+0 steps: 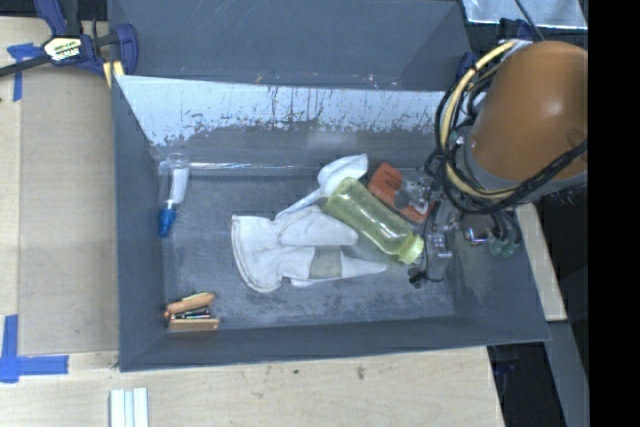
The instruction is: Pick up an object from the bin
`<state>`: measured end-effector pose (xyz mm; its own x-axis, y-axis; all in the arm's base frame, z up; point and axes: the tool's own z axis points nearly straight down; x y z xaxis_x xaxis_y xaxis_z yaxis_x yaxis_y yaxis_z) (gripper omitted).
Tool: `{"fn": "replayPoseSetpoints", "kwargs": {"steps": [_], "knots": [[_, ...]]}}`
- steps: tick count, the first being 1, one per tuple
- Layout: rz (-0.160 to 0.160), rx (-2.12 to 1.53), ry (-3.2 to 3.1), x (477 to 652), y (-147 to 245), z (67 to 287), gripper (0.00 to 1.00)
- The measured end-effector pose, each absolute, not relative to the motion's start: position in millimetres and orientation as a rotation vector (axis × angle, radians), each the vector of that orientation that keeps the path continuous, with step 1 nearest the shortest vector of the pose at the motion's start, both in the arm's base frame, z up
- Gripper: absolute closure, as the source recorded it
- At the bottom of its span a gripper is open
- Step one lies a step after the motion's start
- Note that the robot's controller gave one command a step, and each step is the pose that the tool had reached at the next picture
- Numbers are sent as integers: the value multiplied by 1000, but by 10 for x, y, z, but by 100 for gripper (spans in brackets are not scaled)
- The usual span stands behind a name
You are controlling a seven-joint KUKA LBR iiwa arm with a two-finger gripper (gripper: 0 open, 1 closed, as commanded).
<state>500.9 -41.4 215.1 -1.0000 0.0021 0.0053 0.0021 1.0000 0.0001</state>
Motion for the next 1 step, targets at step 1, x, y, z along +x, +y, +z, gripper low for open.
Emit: {"fn": "replayPoseSetpoints", "kwargs": {"steps": [1], "knots": [[1,-1,-3145,5024,-412,2197,0]]}}
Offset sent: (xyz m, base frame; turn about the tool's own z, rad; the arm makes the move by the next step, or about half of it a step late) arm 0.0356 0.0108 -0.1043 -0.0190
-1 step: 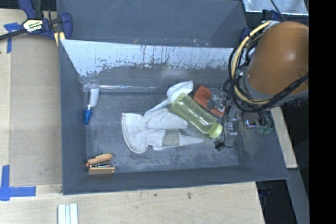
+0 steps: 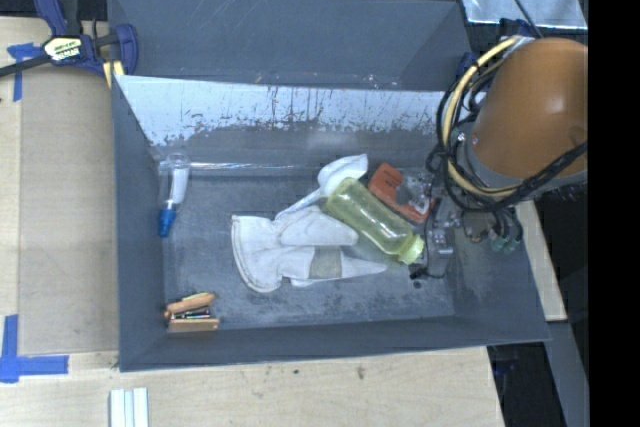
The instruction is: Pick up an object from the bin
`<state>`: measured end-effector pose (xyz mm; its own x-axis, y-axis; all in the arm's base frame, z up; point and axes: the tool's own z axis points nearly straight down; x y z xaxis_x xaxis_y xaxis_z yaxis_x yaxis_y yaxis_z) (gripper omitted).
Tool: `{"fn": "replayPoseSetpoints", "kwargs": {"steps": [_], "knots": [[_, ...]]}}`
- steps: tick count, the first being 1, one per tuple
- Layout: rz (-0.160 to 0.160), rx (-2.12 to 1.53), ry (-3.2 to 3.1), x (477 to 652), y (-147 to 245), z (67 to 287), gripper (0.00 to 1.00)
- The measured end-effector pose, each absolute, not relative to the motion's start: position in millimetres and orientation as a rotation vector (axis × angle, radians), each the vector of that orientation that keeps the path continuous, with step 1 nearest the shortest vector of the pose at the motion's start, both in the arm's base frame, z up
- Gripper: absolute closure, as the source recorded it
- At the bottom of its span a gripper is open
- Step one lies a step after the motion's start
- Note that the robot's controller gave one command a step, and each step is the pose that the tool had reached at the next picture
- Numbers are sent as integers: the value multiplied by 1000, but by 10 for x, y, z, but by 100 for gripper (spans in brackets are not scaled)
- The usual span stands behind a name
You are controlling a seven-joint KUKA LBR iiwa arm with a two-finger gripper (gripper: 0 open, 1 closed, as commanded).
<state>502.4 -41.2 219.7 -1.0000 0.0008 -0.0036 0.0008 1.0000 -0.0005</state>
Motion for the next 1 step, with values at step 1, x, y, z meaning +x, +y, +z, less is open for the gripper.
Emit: {"fn": "replayPoseSetpoints", "kwargs": {"steps": [1], "knots": [[-2,-12,3130,5208,-371,1720,0]]}}
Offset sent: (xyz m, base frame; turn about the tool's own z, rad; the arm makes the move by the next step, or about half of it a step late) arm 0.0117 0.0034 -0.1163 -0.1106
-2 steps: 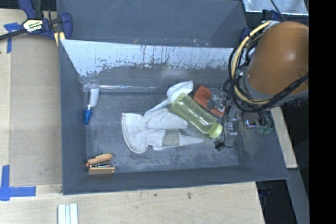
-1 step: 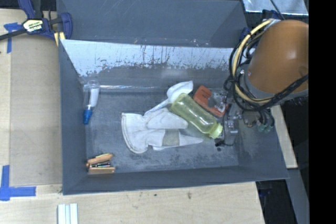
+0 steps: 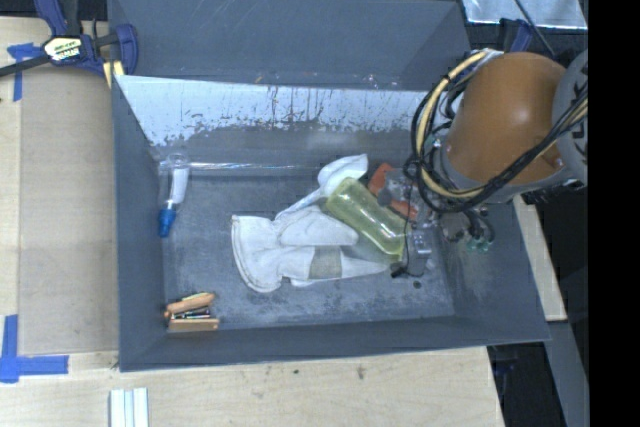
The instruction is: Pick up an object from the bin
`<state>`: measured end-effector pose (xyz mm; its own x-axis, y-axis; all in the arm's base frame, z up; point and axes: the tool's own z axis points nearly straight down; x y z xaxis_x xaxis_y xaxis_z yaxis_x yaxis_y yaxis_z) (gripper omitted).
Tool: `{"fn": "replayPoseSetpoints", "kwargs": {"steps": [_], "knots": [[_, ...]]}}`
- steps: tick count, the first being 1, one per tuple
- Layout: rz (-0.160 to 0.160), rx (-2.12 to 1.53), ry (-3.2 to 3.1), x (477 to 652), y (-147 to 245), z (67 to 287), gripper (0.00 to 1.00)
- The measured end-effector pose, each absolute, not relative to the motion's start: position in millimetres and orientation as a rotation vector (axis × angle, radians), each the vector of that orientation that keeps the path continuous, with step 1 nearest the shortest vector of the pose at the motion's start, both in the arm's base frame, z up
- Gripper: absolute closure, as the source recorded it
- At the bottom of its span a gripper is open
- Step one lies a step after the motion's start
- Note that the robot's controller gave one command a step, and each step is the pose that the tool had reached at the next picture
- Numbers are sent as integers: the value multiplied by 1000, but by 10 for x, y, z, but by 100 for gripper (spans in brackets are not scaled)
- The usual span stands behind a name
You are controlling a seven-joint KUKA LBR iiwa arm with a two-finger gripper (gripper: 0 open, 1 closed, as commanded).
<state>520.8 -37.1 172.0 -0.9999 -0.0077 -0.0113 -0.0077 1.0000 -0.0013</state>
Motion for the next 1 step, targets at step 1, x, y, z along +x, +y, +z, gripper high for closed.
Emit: {"fn": "replayPoseSetpoints", "kwargs": {"steps": [1], "knots": [[-1,-156,3132,5174,-374,1155,0]]}}
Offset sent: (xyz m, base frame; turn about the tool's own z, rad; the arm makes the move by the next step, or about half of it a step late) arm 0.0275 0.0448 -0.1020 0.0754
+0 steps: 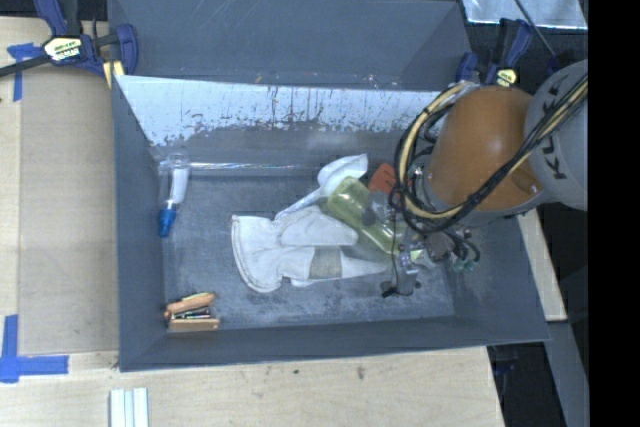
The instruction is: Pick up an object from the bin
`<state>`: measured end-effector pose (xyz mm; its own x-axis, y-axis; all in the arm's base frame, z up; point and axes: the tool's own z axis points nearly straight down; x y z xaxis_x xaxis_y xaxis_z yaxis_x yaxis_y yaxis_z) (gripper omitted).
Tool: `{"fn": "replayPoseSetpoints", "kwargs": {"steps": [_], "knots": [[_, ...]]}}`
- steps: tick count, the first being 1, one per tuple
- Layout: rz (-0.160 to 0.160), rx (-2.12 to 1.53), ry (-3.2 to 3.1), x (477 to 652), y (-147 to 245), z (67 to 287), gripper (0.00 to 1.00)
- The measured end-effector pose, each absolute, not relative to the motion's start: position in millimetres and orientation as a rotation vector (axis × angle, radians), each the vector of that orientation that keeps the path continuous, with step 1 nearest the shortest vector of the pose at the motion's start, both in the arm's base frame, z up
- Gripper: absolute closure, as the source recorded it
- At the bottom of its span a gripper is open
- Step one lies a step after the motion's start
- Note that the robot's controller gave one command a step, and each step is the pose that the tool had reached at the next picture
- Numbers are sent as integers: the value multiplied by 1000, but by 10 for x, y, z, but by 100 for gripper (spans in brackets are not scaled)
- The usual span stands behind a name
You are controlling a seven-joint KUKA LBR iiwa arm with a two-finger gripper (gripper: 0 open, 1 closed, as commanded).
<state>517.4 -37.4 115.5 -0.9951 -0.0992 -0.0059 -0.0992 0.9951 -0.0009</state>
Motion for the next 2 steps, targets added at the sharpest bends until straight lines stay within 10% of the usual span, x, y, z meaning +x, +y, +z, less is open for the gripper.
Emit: {"fn": "replayPoseSetpoints", "kwargs": {"steps": [1,2], "knots": [[2,103,3135,5493,82,707,100],[2,103,3135,5493,82,707,100]]}}
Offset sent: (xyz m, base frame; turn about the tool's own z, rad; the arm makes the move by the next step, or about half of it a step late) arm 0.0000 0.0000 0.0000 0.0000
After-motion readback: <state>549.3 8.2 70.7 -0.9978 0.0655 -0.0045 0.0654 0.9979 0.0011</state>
